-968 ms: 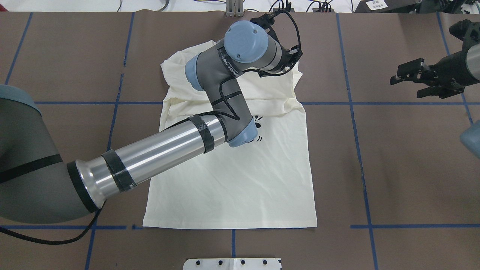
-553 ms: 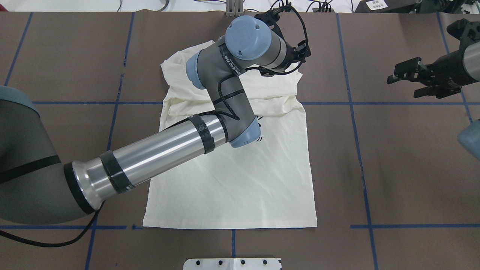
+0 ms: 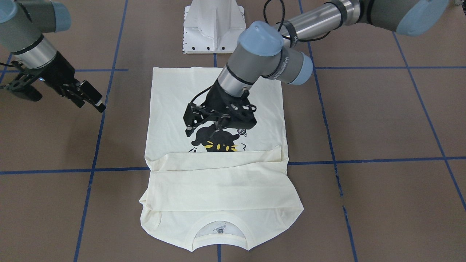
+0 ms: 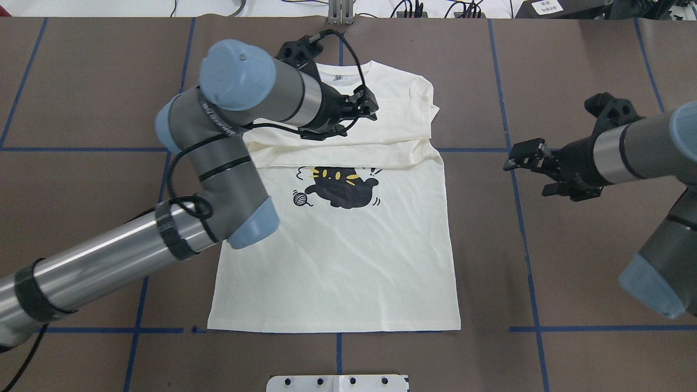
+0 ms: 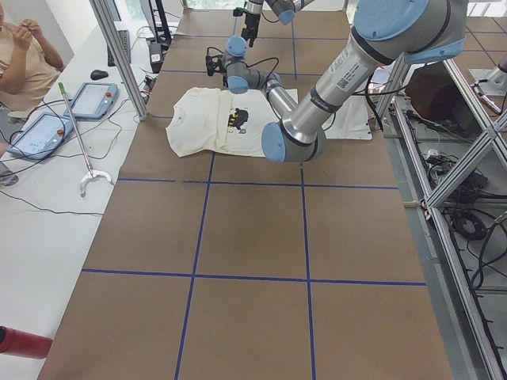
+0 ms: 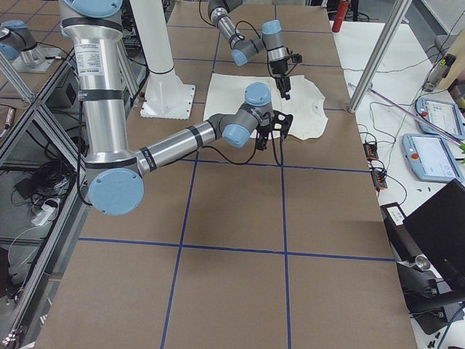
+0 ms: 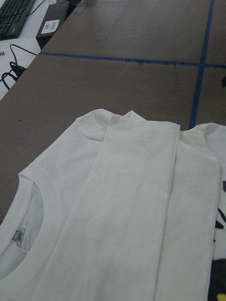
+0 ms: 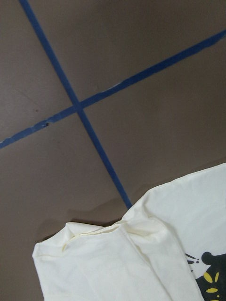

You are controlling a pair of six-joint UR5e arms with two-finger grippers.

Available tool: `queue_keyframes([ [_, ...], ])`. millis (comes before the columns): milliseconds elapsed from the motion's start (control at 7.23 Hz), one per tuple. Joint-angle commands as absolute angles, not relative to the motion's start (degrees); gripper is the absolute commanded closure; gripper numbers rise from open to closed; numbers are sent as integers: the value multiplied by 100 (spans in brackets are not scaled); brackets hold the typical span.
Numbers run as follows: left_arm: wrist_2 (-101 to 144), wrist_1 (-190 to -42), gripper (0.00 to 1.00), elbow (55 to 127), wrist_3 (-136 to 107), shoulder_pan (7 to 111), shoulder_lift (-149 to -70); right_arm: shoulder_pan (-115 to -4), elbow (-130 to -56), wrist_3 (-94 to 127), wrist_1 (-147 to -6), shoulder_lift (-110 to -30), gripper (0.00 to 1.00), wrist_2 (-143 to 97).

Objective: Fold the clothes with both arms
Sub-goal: 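Release the sleeve with the left gripper while the right gripper moves toward the hem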

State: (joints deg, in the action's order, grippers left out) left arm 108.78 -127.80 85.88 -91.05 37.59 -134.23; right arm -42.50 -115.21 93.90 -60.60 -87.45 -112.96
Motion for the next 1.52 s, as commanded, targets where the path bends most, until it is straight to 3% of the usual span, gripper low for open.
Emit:
queue_keyframes([
  [0, 11092, -12700, 29, 9884, -8615, 3963, -12047, -2653, -12074, 10796, -6509, -8833, 2, -9877],
  [138, 11100, -12691, 29, 10157, -8613, 3990, -11667, -1889, -12328, 11193, -6896, -8833, 4, -9131],
  [553, 11145, -12709, 28, 10300, -8639, 3990, -11522, -190, -12349, 12916, -7319, -8894, 9, -7381],
  [1383, 11118, -12709, 27, 10301, -8675, 3981, -11522, 158, -12085, 13280, -7831, -8719, 19, -6961],
])
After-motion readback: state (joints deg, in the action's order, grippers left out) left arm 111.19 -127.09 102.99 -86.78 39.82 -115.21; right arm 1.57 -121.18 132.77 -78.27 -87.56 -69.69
